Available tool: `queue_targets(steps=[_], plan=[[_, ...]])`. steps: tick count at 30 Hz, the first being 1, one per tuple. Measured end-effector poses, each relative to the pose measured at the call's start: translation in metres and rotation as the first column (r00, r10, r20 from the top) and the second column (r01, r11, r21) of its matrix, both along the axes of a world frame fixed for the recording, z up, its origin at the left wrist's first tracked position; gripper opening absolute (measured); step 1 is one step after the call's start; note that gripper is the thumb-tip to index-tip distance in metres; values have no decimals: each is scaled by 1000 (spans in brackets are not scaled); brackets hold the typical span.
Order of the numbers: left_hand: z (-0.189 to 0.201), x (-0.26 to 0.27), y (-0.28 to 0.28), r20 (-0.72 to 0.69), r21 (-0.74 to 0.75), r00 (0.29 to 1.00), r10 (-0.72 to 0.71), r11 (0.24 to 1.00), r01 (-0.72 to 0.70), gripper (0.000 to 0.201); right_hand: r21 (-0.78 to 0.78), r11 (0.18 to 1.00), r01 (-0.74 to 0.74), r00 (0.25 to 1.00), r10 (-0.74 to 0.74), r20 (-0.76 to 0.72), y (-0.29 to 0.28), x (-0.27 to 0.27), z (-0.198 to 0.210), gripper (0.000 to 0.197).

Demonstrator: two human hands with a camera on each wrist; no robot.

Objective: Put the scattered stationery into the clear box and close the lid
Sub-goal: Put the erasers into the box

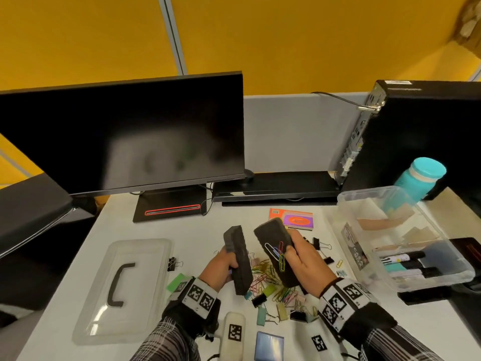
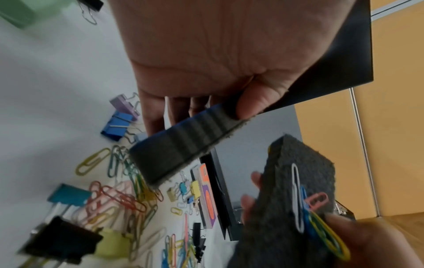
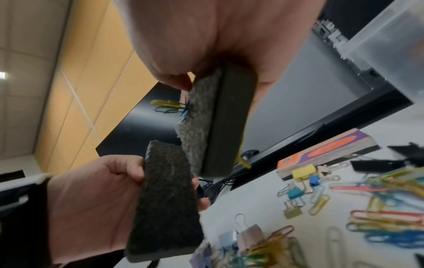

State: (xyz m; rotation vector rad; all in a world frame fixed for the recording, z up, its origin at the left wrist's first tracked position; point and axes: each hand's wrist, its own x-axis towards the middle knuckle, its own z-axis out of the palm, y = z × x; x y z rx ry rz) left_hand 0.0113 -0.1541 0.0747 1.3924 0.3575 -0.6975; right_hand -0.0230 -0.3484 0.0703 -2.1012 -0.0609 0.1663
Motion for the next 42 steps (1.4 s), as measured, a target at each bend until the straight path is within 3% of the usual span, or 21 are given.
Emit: queue_targets(steps=[2,5,11,18,21,24,26,28,31,34,36,40,42], plan=[[-2,-1,-3,18,-53,999,38,998,-37,25,83,997,0,1000,1,-17,10,3,3,22],[-4,0,-2,31,-115,998,60,992,-56,49,194,981,26,998,-15,-56,19,10,4,28],[-1,0,0,76,-162,996,-36,986,48,65,367,928,65,984,2,-180,30,22,-2,33],[-3,-3,-1,92,-197,993,-79,976,96,59,264,964,-19,991,53,-120,41,27,-10,37],[-9,-3,2,85,-189,991,-103,975,117,53,108,993,-51,995,59,-74,42,27,-15,35],[-13,-1,3,59,-180,998,-30,983,40,40,-58,997,-50,989,57,134,45,17,-11,42],[-15,1,5,31,-212,999,24,977,-17,39,-224,964,-143,951,197,240,45,9,-11,47],[-16,3,8,8,-240,998,62,969,-58,42,-341,905,-256,920,336,202,41,2,-13,54],[-20,5,14,-17,-243,993,116,963,-117,53,-405,852,-332,915,396,82,28,-10,-19,61],[-23,6,16,-31,-207,989,145,967,-148,51,-487,770,-412,886,463,-18,12,-21,-28,54],[-25,4,17,-42,-168,988,150,973,-155,47,-499,761,-415,884,466,-24,5,-22,-33,47],[-30,-1,9,-39,-119,993,113,986,-117,59,-411,867,-283,936,342,78,13,-17,-25,45],[-29,-2,4,-17,-138,996,87,987,-88,46,-344,891,-295,933,346,98,25,-17,-21,53]])
